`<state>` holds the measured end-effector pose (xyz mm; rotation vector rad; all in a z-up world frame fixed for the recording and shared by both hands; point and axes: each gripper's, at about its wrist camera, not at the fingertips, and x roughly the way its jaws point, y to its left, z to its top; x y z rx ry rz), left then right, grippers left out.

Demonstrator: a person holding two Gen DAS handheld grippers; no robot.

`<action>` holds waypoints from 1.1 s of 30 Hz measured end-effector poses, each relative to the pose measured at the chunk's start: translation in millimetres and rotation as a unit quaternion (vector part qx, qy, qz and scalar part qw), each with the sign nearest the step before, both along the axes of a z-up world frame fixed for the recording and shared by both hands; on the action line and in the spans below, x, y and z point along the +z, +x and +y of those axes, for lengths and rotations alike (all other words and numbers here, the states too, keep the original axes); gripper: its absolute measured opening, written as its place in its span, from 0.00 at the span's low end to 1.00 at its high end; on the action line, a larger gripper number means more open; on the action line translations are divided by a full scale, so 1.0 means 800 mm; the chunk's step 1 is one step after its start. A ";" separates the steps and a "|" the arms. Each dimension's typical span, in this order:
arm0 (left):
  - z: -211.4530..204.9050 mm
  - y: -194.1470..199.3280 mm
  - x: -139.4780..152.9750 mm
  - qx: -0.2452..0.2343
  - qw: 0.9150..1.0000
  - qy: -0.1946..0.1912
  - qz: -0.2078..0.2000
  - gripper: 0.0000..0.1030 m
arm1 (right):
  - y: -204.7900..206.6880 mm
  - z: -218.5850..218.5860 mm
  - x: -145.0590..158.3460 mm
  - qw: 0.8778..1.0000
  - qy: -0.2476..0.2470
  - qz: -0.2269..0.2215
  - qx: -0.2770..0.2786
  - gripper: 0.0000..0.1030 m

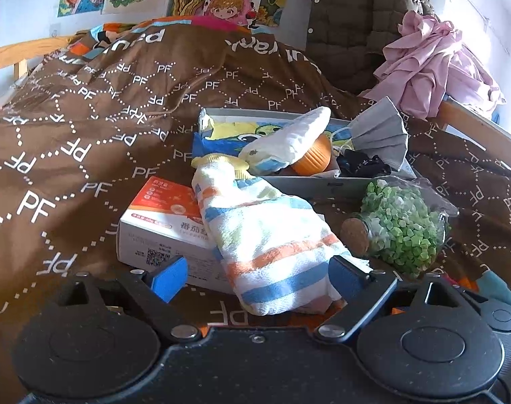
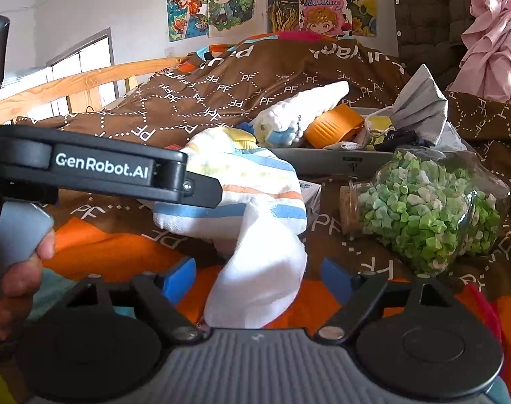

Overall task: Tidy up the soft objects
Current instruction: 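Grasp the striped towel with the left tool while the right tool grasps the white sock, then lift and carry the striped towel and white sock over the cartoon tray with both tools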

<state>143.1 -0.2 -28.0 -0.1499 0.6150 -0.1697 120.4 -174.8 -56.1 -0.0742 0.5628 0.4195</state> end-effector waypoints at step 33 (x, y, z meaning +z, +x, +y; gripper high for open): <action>-0.001 -0.019 0.011 -0.012 0.999 -0.019 -0.035 0.09 | -0.010 -0.005 0.016 0.999 -0.014 -0.036 -0.025 0.06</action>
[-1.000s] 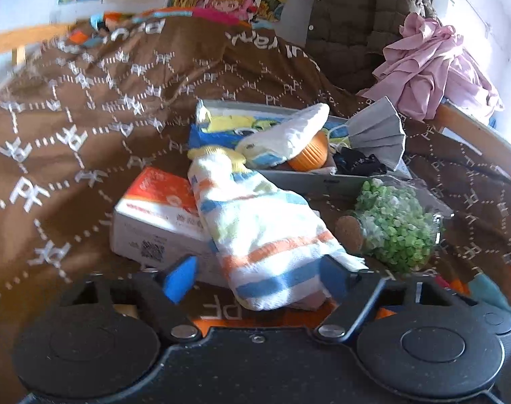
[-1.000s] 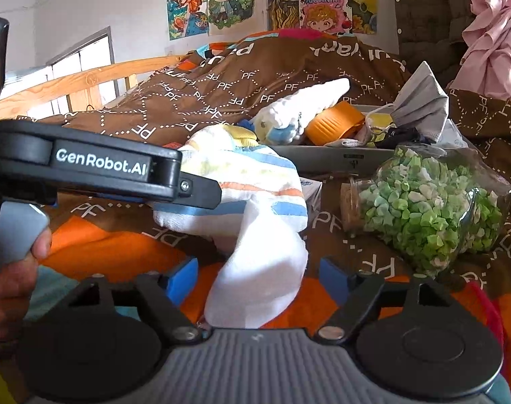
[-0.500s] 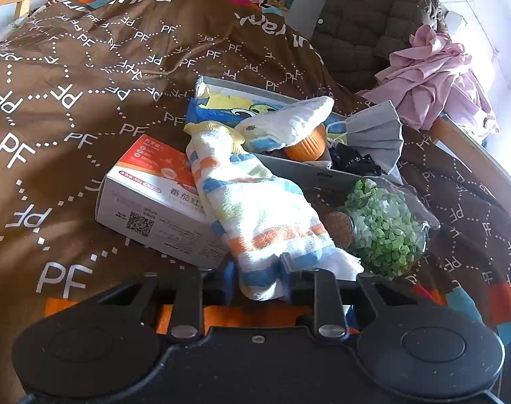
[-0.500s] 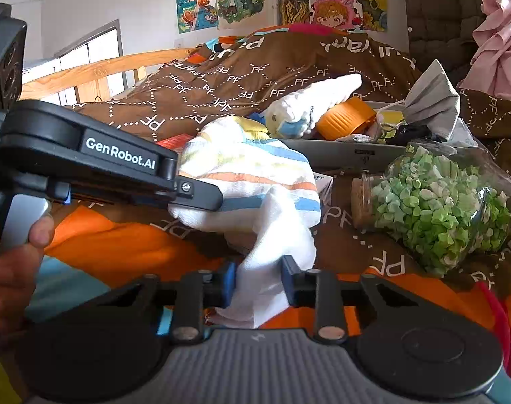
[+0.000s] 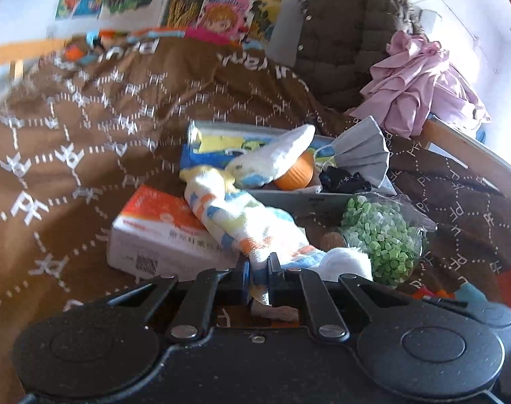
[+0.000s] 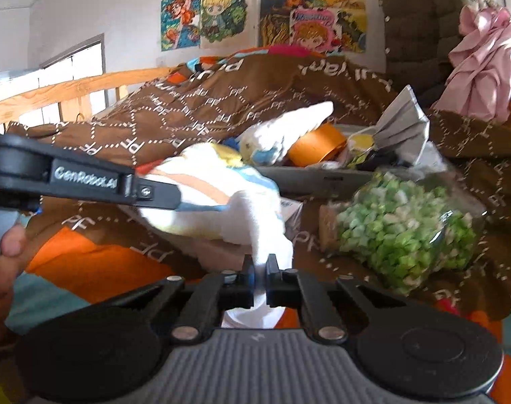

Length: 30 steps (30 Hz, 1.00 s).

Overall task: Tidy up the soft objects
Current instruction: 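Lift and carry the striped towel and white sock over the cartoon tray with both tools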

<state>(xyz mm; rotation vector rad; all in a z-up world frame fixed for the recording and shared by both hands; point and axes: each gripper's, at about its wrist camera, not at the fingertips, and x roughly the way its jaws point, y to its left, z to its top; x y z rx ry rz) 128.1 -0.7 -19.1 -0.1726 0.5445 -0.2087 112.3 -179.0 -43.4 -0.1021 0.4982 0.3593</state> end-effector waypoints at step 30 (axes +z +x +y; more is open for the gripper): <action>-0.048 -0.060 0.138 0.004 0.971 0.177 -0.164 0.09 | -0.030 -0.044 0.067 0.993 0.056 -0.091 -0.051 0.06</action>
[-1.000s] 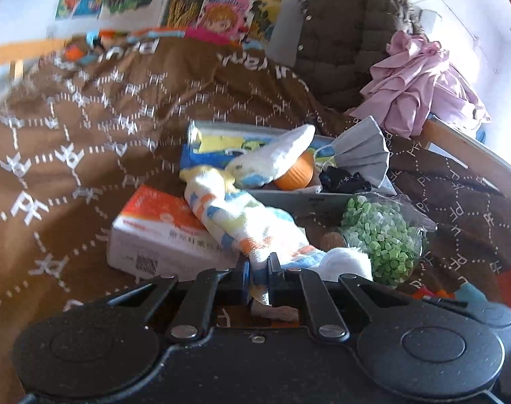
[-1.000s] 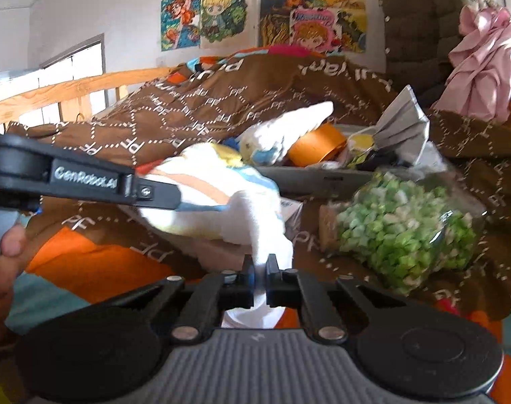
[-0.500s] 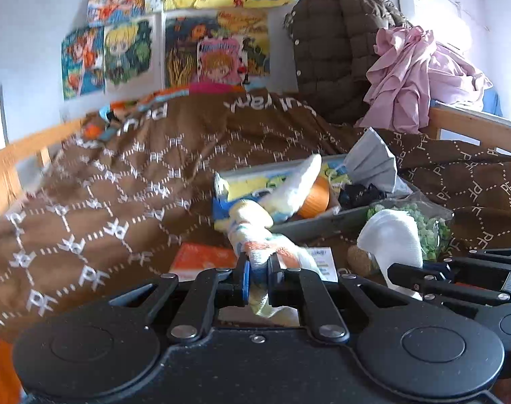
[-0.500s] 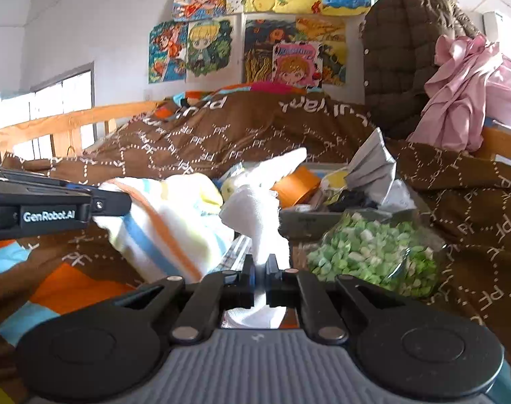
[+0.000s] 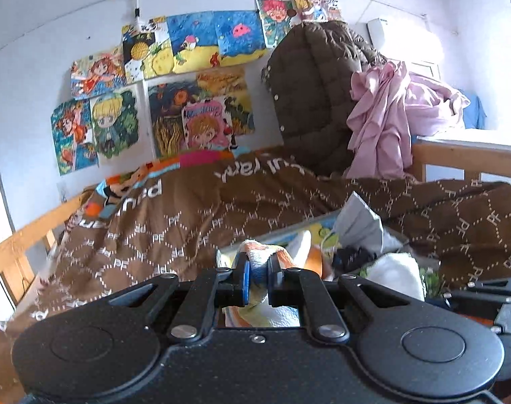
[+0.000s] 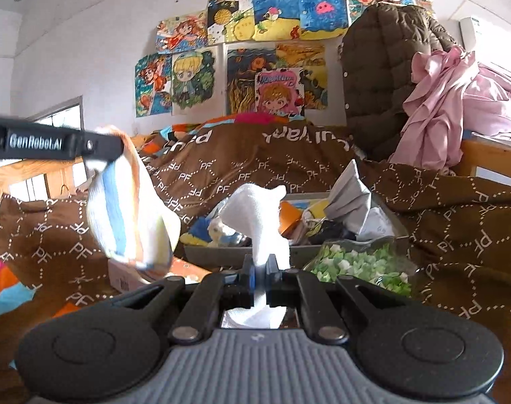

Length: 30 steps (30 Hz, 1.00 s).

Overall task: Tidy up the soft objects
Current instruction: 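Lift and carry the striped towel and white sock over the cartoon tray with both tools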

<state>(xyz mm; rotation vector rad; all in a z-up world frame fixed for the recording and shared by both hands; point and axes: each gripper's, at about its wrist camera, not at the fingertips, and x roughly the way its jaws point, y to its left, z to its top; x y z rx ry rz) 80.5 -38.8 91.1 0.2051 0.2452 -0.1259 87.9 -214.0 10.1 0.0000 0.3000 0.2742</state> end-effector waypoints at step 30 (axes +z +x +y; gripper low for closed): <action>-0.046 0.253 0.014 -0.033 0.992 -0.109 -0.047 0.10 | 0.200 -0.065 0.014 0.995 0.084 0.001 -0.053 0.06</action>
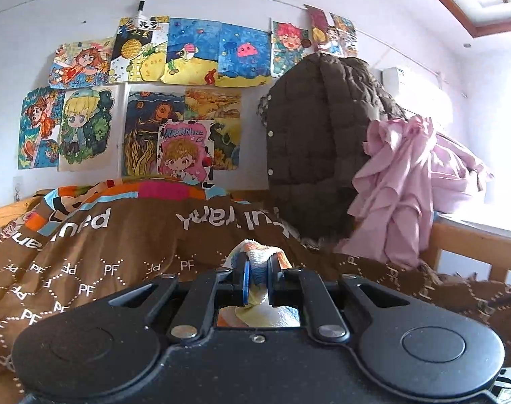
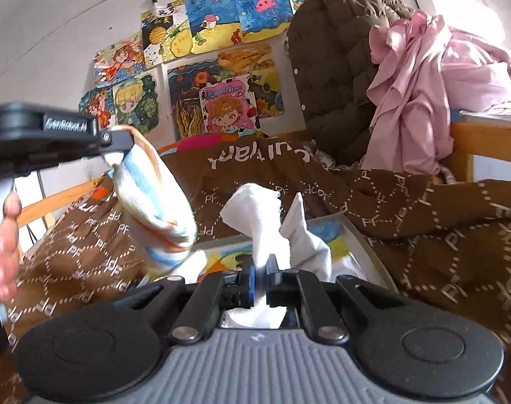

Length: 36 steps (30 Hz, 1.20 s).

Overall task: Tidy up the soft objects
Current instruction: 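Lift and carry the striped towel and white sock over the cartoon tray with both tools, then open both tools to drop the towel and sock into the tray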

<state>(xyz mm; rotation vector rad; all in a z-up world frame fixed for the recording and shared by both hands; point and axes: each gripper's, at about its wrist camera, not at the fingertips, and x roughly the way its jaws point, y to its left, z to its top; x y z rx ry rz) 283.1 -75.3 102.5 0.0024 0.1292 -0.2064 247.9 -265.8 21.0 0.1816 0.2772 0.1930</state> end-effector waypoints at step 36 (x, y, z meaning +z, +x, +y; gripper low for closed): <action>0.062 0.029 -0.134 0.028 0.985 -0.008 0.173 0.27 | 0.081 0.053 -0.031 0.994 -0.051 0.093 0.009 0.43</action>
